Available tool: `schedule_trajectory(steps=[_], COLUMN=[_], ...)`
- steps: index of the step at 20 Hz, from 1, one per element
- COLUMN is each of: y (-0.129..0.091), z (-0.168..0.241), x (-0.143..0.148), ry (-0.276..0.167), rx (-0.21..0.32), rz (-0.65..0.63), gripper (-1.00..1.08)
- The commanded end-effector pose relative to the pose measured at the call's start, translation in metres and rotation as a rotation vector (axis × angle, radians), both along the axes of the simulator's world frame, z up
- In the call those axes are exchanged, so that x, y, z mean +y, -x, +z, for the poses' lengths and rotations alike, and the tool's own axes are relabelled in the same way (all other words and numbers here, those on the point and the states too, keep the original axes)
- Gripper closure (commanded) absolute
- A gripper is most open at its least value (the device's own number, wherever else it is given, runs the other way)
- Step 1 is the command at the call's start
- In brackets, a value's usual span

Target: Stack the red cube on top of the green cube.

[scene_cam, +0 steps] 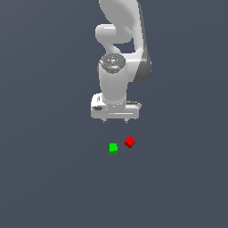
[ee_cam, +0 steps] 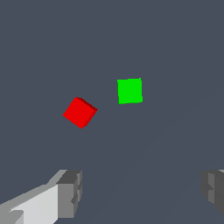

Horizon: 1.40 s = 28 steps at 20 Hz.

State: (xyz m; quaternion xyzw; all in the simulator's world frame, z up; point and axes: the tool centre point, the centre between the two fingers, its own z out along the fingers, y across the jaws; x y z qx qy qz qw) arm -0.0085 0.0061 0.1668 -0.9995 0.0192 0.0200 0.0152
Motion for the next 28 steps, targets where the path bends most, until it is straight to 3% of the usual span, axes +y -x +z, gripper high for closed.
schedule_trajectory(steps=[1, 14, 28], y=[0.000, -0.002, -0.017], z=[0.000, -0.014, -0.058], x=[0.000, 0.014, 0.053], ry=[0.000, 0.006, 0.025], rx=[0.000, -0.004, -0.018], rz=[0.000, -0.092, -0.370], gripper=[-0.92, -0.92, -0.92])
